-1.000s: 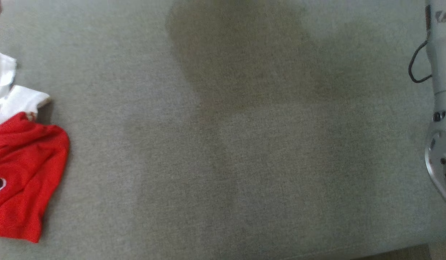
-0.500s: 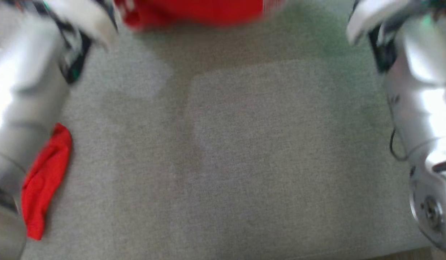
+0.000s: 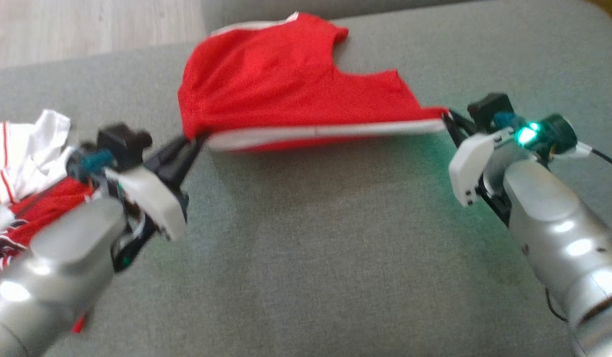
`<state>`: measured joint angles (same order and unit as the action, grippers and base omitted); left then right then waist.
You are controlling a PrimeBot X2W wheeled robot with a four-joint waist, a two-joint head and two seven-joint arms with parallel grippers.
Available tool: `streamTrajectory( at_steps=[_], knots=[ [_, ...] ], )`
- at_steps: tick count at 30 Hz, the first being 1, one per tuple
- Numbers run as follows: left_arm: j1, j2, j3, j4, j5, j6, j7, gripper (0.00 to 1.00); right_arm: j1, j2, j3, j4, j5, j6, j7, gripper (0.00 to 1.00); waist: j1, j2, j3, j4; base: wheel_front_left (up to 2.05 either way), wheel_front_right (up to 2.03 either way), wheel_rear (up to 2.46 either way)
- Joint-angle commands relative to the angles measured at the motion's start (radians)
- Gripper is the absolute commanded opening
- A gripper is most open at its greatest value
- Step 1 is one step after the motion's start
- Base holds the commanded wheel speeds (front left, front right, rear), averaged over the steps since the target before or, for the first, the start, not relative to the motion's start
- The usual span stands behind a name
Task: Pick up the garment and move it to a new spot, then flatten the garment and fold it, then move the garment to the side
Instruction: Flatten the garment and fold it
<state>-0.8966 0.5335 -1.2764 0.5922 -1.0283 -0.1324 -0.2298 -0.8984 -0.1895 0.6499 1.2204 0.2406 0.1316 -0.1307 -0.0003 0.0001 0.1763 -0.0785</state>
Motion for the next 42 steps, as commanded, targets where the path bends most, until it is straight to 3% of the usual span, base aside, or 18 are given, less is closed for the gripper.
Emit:
streamTrajectory(
  at_steps=[1,11,16,21,32,42],
  knots=[
    [-0.015,0.051,0.033,-0.020,-0.005,0.004,-0.005,0.00,0.011,-0.031,0.045,-0.046,0.046,-0.001,0.019,0.00,0.0003,-0.0001,-0.036,-0.003,0.00,0.00,0.00],
    [0.166,0.081,0.016,-0.180,0.004,0.094,-0.008,0.00,0.135,-0.301,0.375,-0.381,0.442,-0.001,0.252,0.00,0.0003,-0.0001,-0.148,-0.027,0.00,0.00,0.00],
    [0.238,0.095,0.011,-0.296,-0.004,0.148,0.010,0.00,0.175,-0.425,0.444,-0.501,0.570,-0.001,0.313,0.00,0.0003,-0.0001,-0.186,-0.033,0.00,0.00,0.00],
    [0.280,0.104,0.009,-0.408,-0.007,0.201,0.028,0.00,0.205,-0.510,0.443,-0.577,0.642,-0.001,0.311,0.00,0.0003,-0.0001,-0.199,-0.030,0.00,0.00,0.00],
    [0.262,0.113,0.050,-0.465,-0.026,0.258,0.029,0.00,0.160,-0.504,0.360,-0.590,0.608,-0.001,0.198,0.00,0.0003,-0.0001,-0.149,0.019,0.00,0.00,0.00],
    [0.143,0.070,0.112,-0.400,-0.047,0.233,0.043,0.00,-0.016,-0.405,0.260,-0.459,0.481,-0.001,0.121,0.00,0.0003,-0.0001,-0.030,0.121,0.00,0.00,0.00]
  ],
)
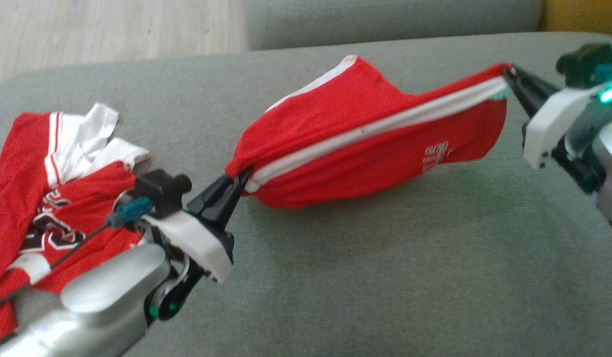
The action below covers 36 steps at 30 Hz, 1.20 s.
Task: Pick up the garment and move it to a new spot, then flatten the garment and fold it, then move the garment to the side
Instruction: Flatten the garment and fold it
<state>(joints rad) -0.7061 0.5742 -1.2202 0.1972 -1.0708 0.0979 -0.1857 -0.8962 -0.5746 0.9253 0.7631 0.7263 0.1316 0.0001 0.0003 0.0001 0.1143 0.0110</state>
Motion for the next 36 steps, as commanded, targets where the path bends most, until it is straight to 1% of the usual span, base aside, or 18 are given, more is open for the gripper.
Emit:
streamTrajectory(
  at_steps=[1,6,12,21,29,30,31,32,36],
  knots=[
    [-0.058,0.022,0.061,0.007,-0.009,0.001,0.000,0.00,-0.037,-0.009,-0.023,0.016,-0.016,-0.001,-0.016,0.00,-0.0003,-0.0001,0.044,0.041,0.00,0.00,0.00],
    [-0.114,-0.029,0.070,0.071,-0.003,-0.011,0.006,0.00,-0.120,0.049,-0.042,0.110,-0.083,-0.001,-0.056,0.00,-0.0003,-0.0001,0.103,0.089,0.00,0.00,0.00],
    [-0.172,-0.097,0.080,0.157,0.002,-0.025,0.001,0.00,-0.214,0.109,-0.065,0.217,-0.133,-0.001,-0.094,0.00,-0.0003,-0.0001,0.170,0.138,0.00,0.00,0.00],
    [-0.253,-0.182,0.067,0.275,0.025,-0.069,0.001,0.00,-0.323,0.148,-0.035,0.326,-0.190,-0.001,-0.106,0.00,-0.0003,-0.0001,0.254,0.204,0.00,0.00,0.00],
    [-0.281,-0.240,0.041,0.349,0.038,-0.101,0.012,0.00,-0.346,0.174,-0.010,0.397,-0.192,-0.001,-0.105,0.00,-0.0003,-0.0001,0.284,0.235,0.00,0.00,0.00],
    [-0.284,-0.246,0.039,0.358,0.041,-0.102,0.011,0.36,-0.350,0.175,-0.006,0.407,-0.196,-0.001,-0.113,0.69,-0.0003,-0.0001,0.286,0.238,0.00,0.00,0.00],
    [-0.288,-0.252,0.037,0.366,0.045,-0.102,0.007,0.83,-0.350,0.179,-0.008,0.416,-0.193,-0.001,-0.119,1.00,-0.0003,-0.0001,0.288,0.240,0.00,0.00,0.00],
    [-0.292,-0.258,0.036,0.374,0.048,-0.102,0.004,1.00,-0.351,0.183,-0.011,0.426,-0.189,-0.001,-0.123,1.00,-0.0003,-0.0001,0.290,0.242,0.00,0.00,0.00],
    [-0.305,-0.270,0.037,0.409,0.061,-0.103,-0.016,1.00,-0.352,0.198,-0.020,0.469,-0.183,-0.001,-0.154,1.00,-0.0003,-0.0001,0.281,0.234,0.00,0.00,0.00]
  ],
)
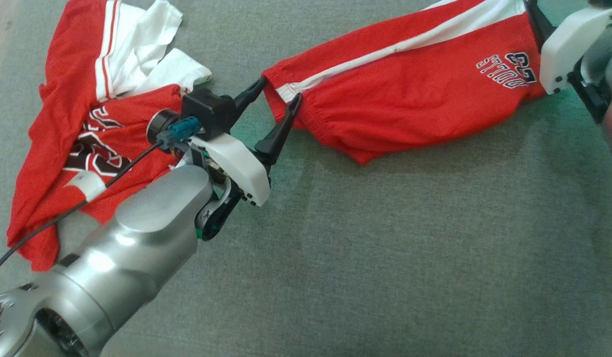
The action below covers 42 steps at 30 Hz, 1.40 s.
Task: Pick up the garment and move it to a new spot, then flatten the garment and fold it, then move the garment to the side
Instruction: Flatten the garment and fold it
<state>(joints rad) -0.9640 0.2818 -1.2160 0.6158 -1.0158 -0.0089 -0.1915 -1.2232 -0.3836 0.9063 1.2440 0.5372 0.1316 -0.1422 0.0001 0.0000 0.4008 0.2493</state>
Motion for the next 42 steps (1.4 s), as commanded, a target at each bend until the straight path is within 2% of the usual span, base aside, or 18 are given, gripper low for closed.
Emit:
streamTrajectory(
  at_steps=[1,7,12,16,19,25,26,27,31,32,37,42],
  knots=[
    [-0.047,0.023,0.037,-0.004,0.007,0.005,-0.017,1.00,-0.022,0.010,-0.004,-0.006,0.009,-0.001,-0.020,1.00,-0.0001,0.0000,-0.012,-0.008,0.00,0.00,0.00],
    [-0.033,0.040,0.109,0.012,-0.006,0.033,-0.058,1.00,0.007,0.027,-0.069,0.013,0.063,-0.001,-0.088,1.00,-0.0001,0.0000,-0.079,-0.045,0.00,0.00,0.00],
    [0.013,0.074,0.223,-0.036,0.018,0.071,-0.069,1.00,0.063,0.043,-0.122,-0.027,0.101,-0.001,-0.117,1.00,-0.0001,0.0000,-0.156,-0.086,0.00,0.00,0.00],
    [0.103,0.103,0.362,-0.131,0.087,0.112,-0.070,1.00,0.128,0.036,-0.191,-0.135,0.105,-0.001,-0.119,1.00,-0.0001,0.0000,-0.214,-0.119,0.00,0.00,0.00],
    [0.190,0.117,0.455,-0.200,0.159,0.141,-0.070,1.00,0.199,0.030,-0.280,-0.223,0.093,-0.001,-0.119,1.00,-0.0001,0.0000,-0.251,-0.140,0.00,0.00,0.00],
    [0.393,0.110,0.615,-0.298,0.284,0.170,-0.070,1.00,0.402,0.070,-0.454,-0.380,0.006,-0.001,-0.119,1.00,-0.0001,0.0000,-0.321,-0.186,0.00,0.00,0.00],
    [0.393,0.110,0.615,-0.298,0.284,0.170,-0.070,1.00,0.402,0.070,-0.454,-0.380,0.006,-0.001,-0.119,1.00,-0.0001,0.0000,-0.321,-0.186,0.00,0.00,0.00],
    [0.458,0.100,0.664,-0.325,0.327,0.172,-0.070,1.00,0.478,0.092,-0.510,-0.434,-0.037,-0.001,-0.119,1.00,-0.0001,0.0000,-0.344,-0.200,0.00,0.00,0.00],
    [0.588,0.064,0.760,-0.375,0.405,0.164,-0.070,1.00,0.640,0.159,-0.634,-0.555,-0.119,-0.001,-0.119,1.00,-0.0001,0.0000,-0.384,-0.230,0.00,0.00,0.00],
    [0.588,0.064,0.760,-0.375,0.405,0.164,-0.070,1.00,0.640,0.159,-0.634,-0.555,-0.119,-0.001,-0.119,1.00,-0.0001,0.0000,-0.384,-0.230,0.00,0.00,0.00],
    [0.739,-0.012,0.876,-0.428,0.475,0.140,-0.070,1.00,0.843,0.262,-0.753,-0.683,-0.211,-0.001,-0.119,1.00,-0.0001,0.0000,-0.410,-0.258,0.00,0.00,0.00],
    [0.838,-0.088,0.961,-0.444,0.546,0.094,-0.070,1.00,0.995,0.319,-0.807,-0.774,-0.263,-0.001,-0.120,1.00,-0.0001,0.0000,-0.411,-0.267,0.00,0.00,0.00]
  ],
)
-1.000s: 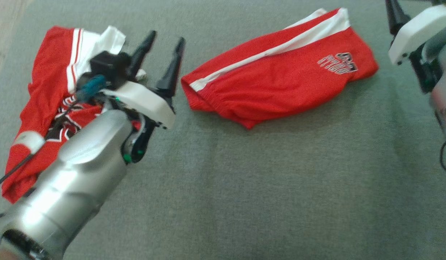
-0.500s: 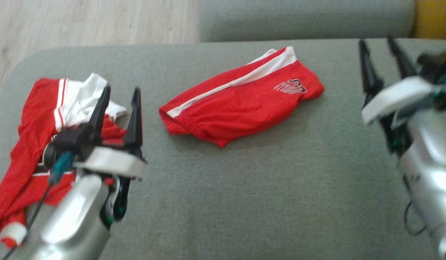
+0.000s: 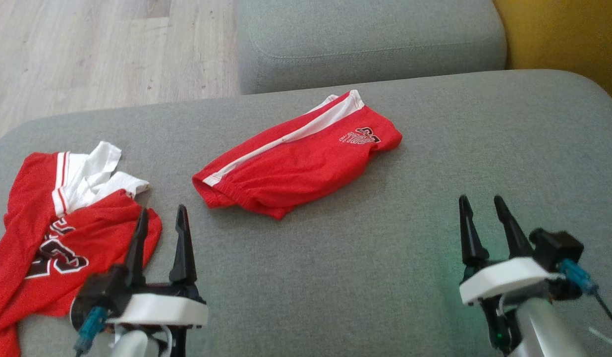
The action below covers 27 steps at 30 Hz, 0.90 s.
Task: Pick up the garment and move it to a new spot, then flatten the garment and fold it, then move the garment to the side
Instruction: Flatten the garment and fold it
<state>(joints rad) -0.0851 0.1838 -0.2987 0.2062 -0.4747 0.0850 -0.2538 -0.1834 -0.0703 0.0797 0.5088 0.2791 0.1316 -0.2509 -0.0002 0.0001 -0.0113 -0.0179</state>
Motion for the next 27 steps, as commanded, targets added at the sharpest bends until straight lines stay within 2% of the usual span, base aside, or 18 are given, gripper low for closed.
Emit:
streamTrajectory(
  at_steps=[1,8,15,21,27],
  knots=[
    [-0.028,-0.004,0.058,-0.029,0.014,-0.010,-0.008,1.00,-0.026,0.011,0.015,-0.052,-0.012,-0.001,-0.011,1.00,0.0002,-0.0001,0.002,0.000,0.00,0.00,0.00],
    [-0.027,-0.064,0.114,-0.006,0.093,-0.082,-0.008,1.00,-0.002,0.019,0.023,-0.094,-0.027,-0.001,-0.011,1.00,0.0002,-0.0001,0.038,0.018,0.00,0.00,0.00],
    [-0.091,-0.093,0.135,0.023,0.134,-0.139,-0.008,1.00,-0.141,0.020,-0.011,-0.065,-0.041,-0.001,0.037,1.00,0.0002,-0.0001,0.140,0.093,0.00,0.00,0.00],
    [-0.151,-0.113,0.126,0.047,0.154,-0.173,-0.008,1.00,-0.338,0.020,-0.106,0.054,-0.058,-0.001,0.139,1.00,0.0002,-0.0001,0.228,0.185,0.00,0.00,0.00],
    [-0.204,-0.126,0.107,0.072,0.158,-0.193,-0.008,1.00,-0.516,0.001,-0.285,0.277,-0.069,-0.001,0.241,1.00,0.0002,-0.0001,0.276,0.276,0.00,0.00,0.00]
  ],
)
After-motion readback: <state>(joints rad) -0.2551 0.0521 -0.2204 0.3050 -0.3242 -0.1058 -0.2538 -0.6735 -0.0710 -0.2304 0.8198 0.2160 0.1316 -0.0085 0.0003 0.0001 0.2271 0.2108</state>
